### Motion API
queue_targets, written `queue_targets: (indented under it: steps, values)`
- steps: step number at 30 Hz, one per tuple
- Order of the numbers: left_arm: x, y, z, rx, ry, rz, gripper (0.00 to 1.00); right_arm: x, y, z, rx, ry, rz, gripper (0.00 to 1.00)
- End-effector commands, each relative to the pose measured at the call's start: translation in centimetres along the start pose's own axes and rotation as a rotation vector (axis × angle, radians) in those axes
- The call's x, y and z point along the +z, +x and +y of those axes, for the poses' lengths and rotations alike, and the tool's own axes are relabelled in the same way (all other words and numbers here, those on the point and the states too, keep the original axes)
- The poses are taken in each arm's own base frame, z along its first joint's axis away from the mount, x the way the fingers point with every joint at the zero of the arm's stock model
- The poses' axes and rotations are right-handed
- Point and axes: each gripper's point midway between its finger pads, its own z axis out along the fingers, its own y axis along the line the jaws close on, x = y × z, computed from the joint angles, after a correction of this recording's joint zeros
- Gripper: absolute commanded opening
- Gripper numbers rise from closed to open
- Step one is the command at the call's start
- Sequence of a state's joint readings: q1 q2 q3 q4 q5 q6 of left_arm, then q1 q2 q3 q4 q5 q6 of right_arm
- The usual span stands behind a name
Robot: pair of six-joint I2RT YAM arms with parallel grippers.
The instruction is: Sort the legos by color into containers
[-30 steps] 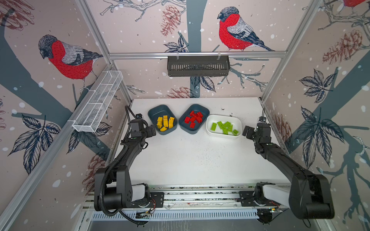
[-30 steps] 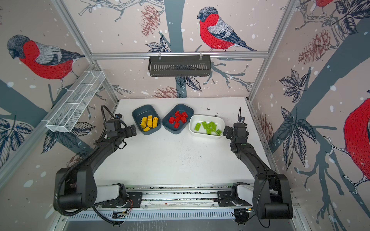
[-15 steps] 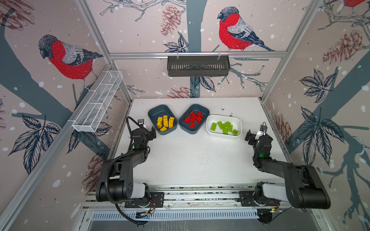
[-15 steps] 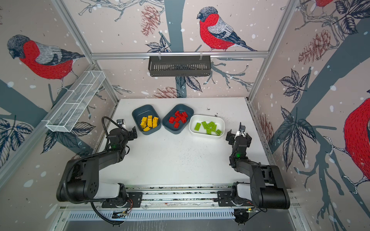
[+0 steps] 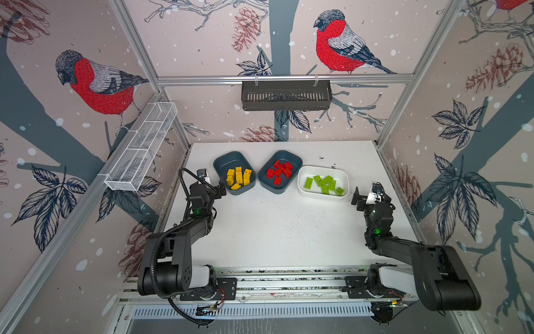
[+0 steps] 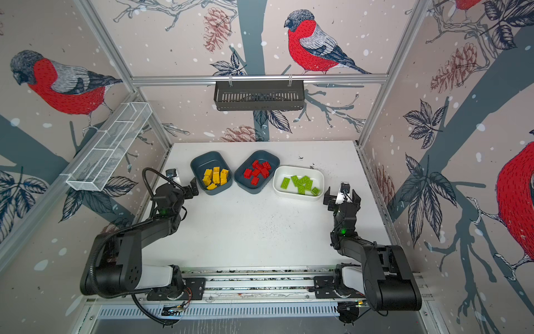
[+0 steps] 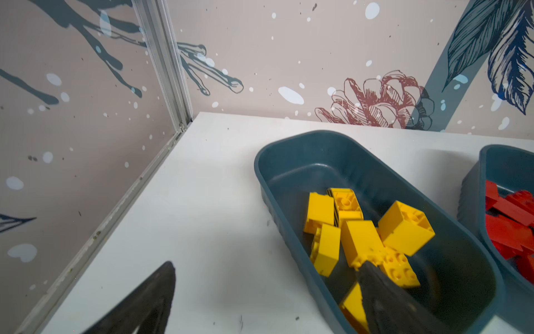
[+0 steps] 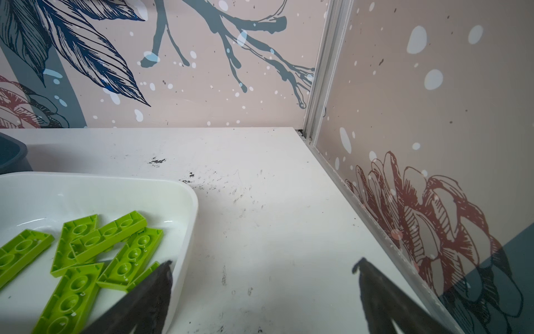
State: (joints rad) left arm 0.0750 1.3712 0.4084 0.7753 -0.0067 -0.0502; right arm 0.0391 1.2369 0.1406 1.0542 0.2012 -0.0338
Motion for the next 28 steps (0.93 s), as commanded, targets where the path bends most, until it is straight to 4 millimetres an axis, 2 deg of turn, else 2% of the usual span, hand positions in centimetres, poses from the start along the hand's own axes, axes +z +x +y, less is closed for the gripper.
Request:
queue_targets:
  steps: [1, 3, 5, 7, 8, 9, 12, 13, 15, 16, 17, 20, 23, 28]
  values:
    - [-0.6, 0.4, -0.8, -0.02, 0.052, -0.065, 0.98, -0.2, -1.2, 0.3, -0.015, -0.01, -0.051, 0.99]
    - [-1.0, -0.5, -1.9, 0.011, 0.105, -0.109, 0.98, -0.3, -1.2, 0.3, -0.014, -0.005, -0.054, 0.99]
    - [0.0, -0.2, -0.5, -0.023, 0.013, -0.04, 0.98, -1.0, -1.7, 0.4, 0.044, -0.015, -0.09, 0.99]
    - [0.7, 0.7, 0.0, -0.016, -0.015, -0.018, 0.97, -1.4, -2.1, 1.6, 0.057, -0.083, -0.131, 0.99]
    - [0.6, 0.6, -0.2, 0.01, -0.001, -0.041, 0.97, -1.1, -2.2, 2.0, 0.034, -0.072, -0.13, 1.0]
    - [0.5, 0.7, -0.2, 0.007, 0.002, -0.047, 0.97, -0.4, -1.4, 1.7, 0.032, -0.038, -0.088, 0.99]
    - [0.1, 0.4, -0.1, -0.008, -0.003, -0.064, 0.97, 0.5, -0.9, 3.1, 0.009, -0.096, -0.079, 0.99]
    - [-0.4, 0.1, -0.3, -0.012, 0.013, -0.091, 0.97, 0.7, -0.7, 2.9, 0.011, -0.073, -0.081, 0.99]
    - [-1.0, 1.0, -1.2, -0.012, 0.064, -0.107, 0.97, 0.7, -0.2, 2.6, 0.025, -0.075, -0.068, 1.0]
    - [-1.4, 1.3, -2.6, 0.047, 0.146, -0.153, 0.97, 0.5, -0.4, 2.7, 0.024, -0.082, -0.086, 0.99]
    - [-2.1, 0.9, -3.2, 0.062, 0.174, -0.22, 0.98, 0.4, -0.2, 2.7, 0.022, -0.078, -0.086, 0.99]
    - [-2.2, 1.5, -1.1, -0.02, 0.065, -0.161, 0.97, 0.7, 0.1, 2.7, 0.022, -0.075, -0.079, 1.0]
    - [-1.4, 1.6, -2.4, 0.038, 0.136, -0.14, 0.97, 1.1, 0.3, 2.5, 0.031, -0.067, -0.065, 0.99]
    - [-2.6, 1.1, -1.9, 0.023, 0.113, -0.221, 0.97, 1.0, 0.3, 2.3, 0.034, -0.059, -0.07, 0.99]
